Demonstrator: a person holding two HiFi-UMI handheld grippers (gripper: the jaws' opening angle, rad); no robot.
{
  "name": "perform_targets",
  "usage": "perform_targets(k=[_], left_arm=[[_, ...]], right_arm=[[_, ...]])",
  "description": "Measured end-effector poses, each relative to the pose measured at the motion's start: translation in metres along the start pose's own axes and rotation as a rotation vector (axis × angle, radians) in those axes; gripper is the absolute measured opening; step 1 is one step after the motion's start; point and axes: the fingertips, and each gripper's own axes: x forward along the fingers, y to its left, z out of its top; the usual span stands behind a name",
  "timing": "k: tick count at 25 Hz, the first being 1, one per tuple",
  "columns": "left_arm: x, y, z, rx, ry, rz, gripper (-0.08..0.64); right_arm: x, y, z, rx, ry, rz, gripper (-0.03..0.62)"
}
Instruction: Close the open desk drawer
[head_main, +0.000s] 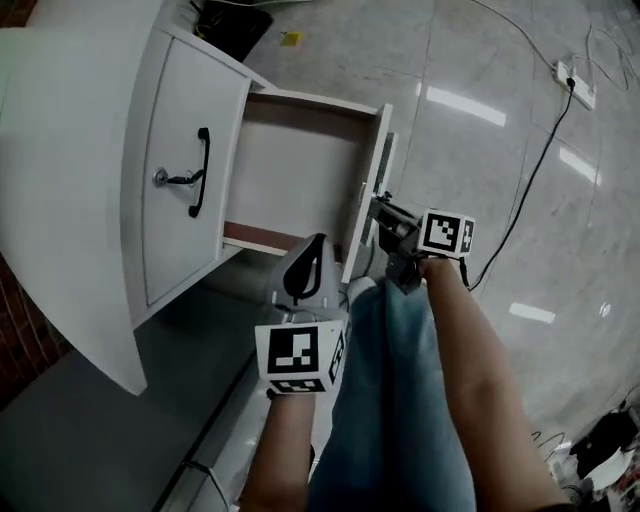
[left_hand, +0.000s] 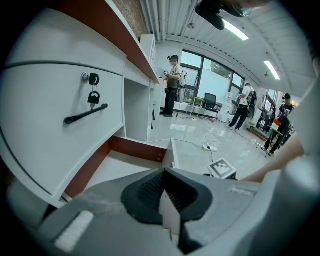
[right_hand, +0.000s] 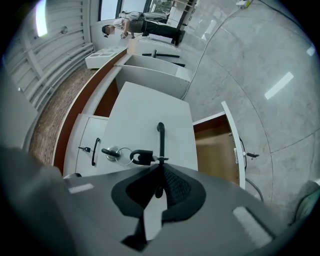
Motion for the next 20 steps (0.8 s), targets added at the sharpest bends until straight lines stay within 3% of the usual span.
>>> perform_targets(k=[20], left_arm=[[-0.024,0.003,0.023,-0.009,0.001,-0.003,-0.002]], right_arm=[[0.001,0.029,-0.001,-0.012,-0.016,-0.053,0.015]])
